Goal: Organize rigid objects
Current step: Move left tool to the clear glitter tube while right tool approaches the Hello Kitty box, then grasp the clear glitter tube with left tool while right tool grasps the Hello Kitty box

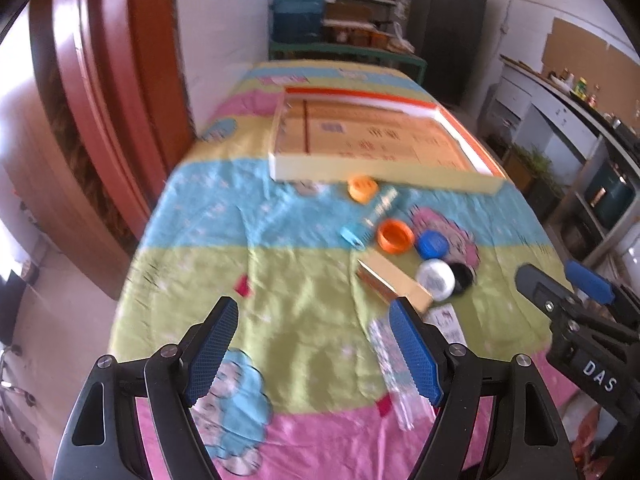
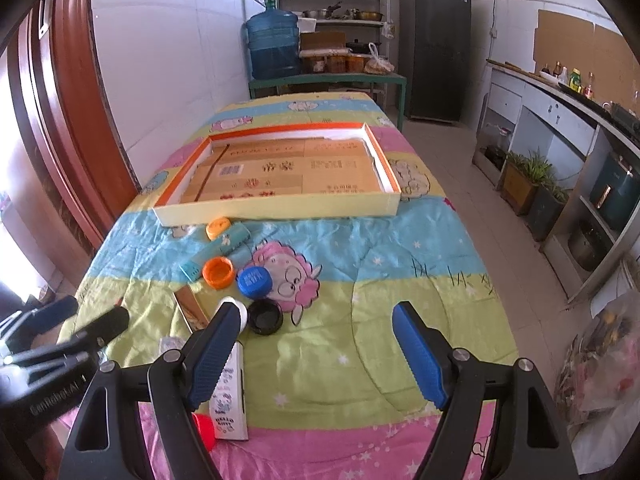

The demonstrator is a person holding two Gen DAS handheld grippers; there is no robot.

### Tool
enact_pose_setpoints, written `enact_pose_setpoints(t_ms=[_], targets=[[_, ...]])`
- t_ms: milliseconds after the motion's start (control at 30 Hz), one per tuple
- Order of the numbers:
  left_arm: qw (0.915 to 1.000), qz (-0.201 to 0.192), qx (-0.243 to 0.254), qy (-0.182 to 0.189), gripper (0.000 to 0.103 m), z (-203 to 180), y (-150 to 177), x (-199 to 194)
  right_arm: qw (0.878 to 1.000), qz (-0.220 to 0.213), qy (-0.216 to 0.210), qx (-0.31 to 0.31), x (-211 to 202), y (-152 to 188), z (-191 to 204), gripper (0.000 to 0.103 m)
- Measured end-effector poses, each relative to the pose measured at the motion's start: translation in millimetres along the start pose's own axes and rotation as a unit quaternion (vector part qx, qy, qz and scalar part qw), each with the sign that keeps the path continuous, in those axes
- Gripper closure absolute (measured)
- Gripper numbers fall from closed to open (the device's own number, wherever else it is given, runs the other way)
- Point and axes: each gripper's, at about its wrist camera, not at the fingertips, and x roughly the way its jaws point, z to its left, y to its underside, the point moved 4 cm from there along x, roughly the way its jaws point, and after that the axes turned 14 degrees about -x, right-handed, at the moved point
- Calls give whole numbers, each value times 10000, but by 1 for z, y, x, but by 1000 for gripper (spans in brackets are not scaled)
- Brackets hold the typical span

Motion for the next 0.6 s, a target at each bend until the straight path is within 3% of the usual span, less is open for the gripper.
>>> enact_pose_setpoints(t_ms=[400, 500, 567, 600], targets=[[9985, 474, 209, 190, 25, -24, 27, 22, 9995, 231, -27, 229, 7, 23, -13, 25], [9977, 624, 196, 159, 38, -23, 32, 30, 9993, 257, -35, 268, 7, 25, -16, 25], [9973, 658, 94, 310, 42, -22, 34, 31, 9992, 271, -62, 283, 8, 26, -16, 25], [9976, 576, 34, 382, 49, -20, 34, 29, 9992, 281, -84, 285, 9, 27, -16, 25]])
